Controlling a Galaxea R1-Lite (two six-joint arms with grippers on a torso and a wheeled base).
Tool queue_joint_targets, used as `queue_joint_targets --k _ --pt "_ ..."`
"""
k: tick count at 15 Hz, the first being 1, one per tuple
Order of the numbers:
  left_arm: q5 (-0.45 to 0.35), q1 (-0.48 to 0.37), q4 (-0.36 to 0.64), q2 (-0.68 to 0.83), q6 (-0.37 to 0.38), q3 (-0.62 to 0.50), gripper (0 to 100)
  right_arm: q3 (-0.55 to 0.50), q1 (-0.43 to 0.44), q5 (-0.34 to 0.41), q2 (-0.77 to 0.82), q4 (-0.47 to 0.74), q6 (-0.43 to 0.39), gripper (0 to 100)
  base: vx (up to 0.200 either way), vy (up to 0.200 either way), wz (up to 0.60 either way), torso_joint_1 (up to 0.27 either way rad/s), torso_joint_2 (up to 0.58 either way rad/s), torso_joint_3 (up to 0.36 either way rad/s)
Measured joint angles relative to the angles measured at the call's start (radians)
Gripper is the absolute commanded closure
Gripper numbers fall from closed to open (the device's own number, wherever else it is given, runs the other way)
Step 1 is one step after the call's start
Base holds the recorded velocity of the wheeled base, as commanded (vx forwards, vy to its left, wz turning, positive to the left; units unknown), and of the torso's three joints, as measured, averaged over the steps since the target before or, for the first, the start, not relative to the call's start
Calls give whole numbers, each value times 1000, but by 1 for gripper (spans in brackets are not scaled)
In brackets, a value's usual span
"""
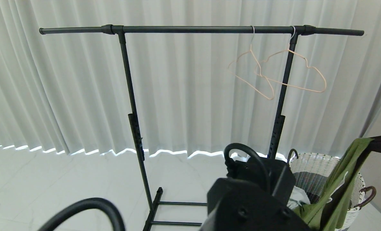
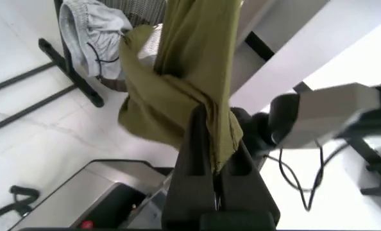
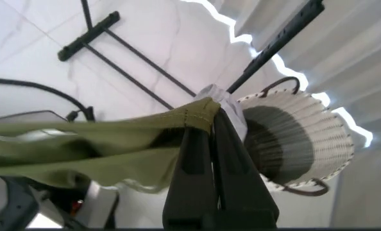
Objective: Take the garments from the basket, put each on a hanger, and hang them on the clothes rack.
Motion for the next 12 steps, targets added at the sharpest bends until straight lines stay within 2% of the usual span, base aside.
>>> queue_joint_targets --k 2,4,5,6,8,9,10,12 --pt "12 1 18 -50 14 40 100 1 4 2 7 -1 -44 100 0 0 0 0 0 0" --pt "96 20 140 -107 86 92 100 6 26 3 20 -3 -58 100 0 0 0 0 0 0" --pt "131 37 167 -133 108 101 100 9 46 5 23 -10 -55 100 0 0 0 0 0 0" --pt "147 51 179 -156 124 102 100 17 70 7 26 -28 -49 100 0 0 0 0 0 0" --pt "158 102 210 -206 182 73 100 55 127 11 34 -141 -31 100 0 0 0 0 0 0" --pt "161 136 225 -224 225 57 100 73 144 11 41 -216 -22 100 0 0 0 0 0 0" --pt "168 189 240 -240 298 37 100 87 153 10 52 -284 -8 100 0 0 0 0 0 0" --pt "187 294 263 -259 430 -11 100 92 160 10 73 -349 19 100 0 0 0 0 0 0"
